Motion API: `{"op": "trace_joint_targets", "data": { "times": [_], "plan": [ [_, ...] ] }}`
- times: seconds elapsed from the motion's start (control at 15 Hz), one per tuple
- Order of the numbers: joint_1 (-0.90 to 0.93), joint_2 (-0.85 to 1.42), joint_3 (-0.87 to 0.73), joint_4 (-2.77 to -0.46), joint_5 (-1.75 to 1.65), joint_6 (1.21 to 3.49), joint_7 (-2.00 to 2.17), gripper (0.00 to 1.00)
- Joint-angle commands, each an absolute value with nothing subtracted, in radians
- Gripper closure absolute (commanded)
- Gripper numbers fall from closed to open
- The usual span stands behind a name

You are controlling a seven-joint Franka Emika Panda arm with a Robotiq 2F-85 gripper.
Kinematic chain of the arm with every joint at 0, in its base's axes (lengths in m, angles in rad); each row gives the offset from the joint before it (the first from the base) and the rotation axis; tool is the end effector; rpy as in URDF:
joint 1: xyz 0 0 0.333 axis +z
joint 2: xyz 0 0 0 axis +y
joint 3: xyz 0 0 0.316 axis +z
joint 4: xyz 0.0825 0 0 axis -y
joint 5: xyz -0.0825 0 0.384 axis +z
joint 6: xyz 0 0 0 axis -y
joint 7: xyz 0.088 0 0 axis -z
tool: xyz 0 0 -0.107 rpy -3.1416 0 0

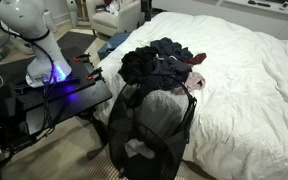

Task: Pick up the sock and put it in the bag

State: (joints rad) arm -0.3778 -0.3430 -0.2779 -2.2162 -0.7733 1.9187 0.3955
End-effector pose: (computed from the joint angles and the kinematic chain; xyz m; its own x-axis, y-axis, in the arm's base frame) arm 0.3316 -0.3313 0.5280 0.7398 -0.6438 0.1955 -0.6220 -0.5436 0.5635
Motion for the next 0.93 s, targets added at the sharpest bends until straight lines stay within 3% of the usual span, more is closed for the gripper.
{"op": "trace_joint_targets", "data": {
  "times": [0.0, 0.27, 0.87],
  "plan": [
    [-0.325, -0.361, -0.284, -2.229, -0.665, 1.957, 0.3, 0.0],
    [-0.278, -0.378, -0.286, -2.248, -0.477, 2.003, 0.144, 0.0],
    [-0.299, -0.35, -0.261, -2.224, -0.485, 1.985, 0.171, 0.0]
  ]
}}
